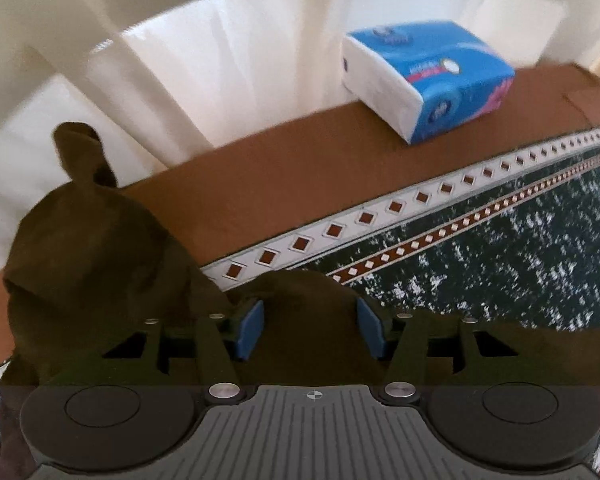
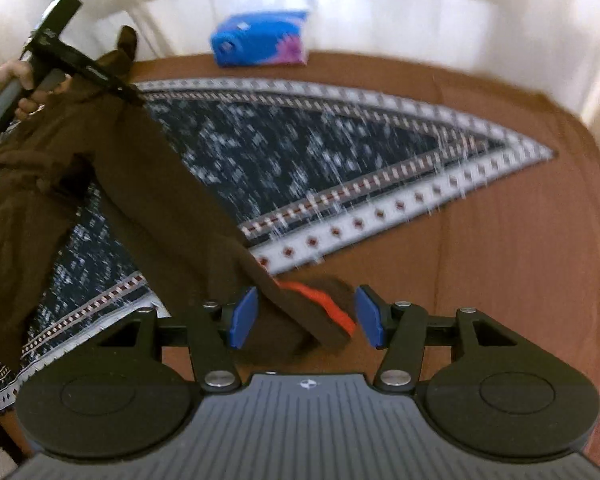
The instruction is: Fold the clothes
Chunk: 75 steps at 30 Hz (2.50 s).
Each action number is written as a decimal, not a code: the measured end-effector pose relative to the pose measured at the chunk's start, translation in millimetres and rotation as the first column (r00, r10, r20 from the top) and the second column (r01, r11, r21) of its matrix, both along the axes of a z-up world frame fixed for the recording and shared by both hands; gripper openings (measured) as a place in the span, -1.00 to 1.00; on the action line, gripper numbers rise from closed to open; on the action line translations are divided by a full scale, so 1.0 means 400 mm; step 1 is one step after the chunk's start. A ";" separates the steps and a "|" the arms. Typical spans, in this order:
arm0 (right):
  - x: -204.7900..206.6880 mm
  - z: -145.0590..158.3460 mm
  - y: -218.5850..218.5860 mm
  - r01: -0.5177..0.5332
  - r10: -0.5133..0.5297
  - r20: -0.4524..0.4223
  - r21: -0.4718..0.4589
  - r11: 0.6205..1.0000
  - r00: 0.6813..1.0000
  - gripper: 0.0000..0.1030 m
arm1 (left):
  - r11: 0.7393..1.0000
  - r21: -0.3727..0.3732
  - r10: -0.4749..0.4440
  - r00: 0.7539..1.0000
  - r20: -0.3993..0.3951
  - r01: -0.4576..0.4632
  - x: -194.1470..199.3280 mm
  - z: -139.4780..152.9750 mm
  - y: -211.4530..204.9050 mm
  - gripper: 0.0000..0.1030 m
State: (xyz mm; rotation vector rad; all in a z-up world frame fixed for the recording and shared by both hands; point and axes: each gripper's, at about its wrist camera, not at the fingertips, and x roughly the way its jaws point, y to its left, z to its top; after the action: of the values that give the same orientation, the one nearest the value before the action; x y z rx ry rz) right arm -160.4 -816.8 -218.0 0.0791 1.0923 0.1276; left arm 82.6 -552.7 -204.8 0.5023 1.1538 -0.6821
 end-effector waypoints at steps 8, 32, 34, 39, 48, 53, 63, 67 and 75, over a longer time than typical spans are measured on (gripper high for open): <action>0.034 -0.072 -0.026 -0.059 0.061 -0.043 0.035 0.998 0.997 0.16 | 0.997 0.006 -0.075 0.997 -0.004 0.075 0.012 -0.013 -0.014 -0.13; 0.099 -0.092 -0.229 0.249 -0.062 -0.494 0.322 0.913 0.867 -0.80 | 0.977 -0.160 0.171 0.964 0.206 -0.139 0.069 0.011 -0.037 -0.87; 0.106 -0.110 -0.238 0.273 -0.089 -0.503 0.306 0.912 0.860 -0.79 | 0.977 -0.152 0.181 0.960 0.213 -0.151 0.075 -0.006 -0.042 -0.87; 0.106 -0.125 -0.257 0.296 -0.109 -0.505 0.306 0.905 0.856 -0.78 | 0.980 -0.122 0.184 0.958 0.221 -0.160 0.083 -0.039 -0.051 -0.77; 0.072 -0.024 -0.266 0.297 -0.210 -0.386 0.182 0.937 0.898 -0.21 | 0.949 -0.276 0.213 0.953 0.216 -0.149 0.060 0.138 0.036 0.39; 0.050 0.037 -0.165 0.207 -0.137 -0.272 0.245 0.947 0.952 0.12 | 0.938 -0.332 0.209 0.932 0.296 -0.105 -0.036 0.275 0.190 0.59; 0.018 0.023 0.131 0.003 0.071 -0.165 0.414 0.910 0.984 0.13 | 0.880 -0.243 0.463 0.848 0.256 -0.408 -0.290 0.241 0.668 0.60; 0.022 0.007 0.307 -0.151 0.225 -0.109 0.463 0.873 0.968 0.13 | 0.801 -0.164 0.598 0.776 0.199 -0.575 -0.407 0.192 0.852 0.59; -0.008 -0.036 0.559 -0.347 0.415 -0.087 0.411 0.843 0.906 0.18 | 0.734 -0.095 0.679 0.733 0.050 -0.673 -0.580 0.091 1.051 0.59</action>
State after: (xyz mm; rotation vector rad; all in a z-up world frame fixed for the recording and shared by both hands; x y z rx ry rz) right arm -163.6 -593.1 -232.2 0.2305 1.2354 0.7137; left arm -149.5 -132.2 -168.5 0.0170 1.1263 -0.0549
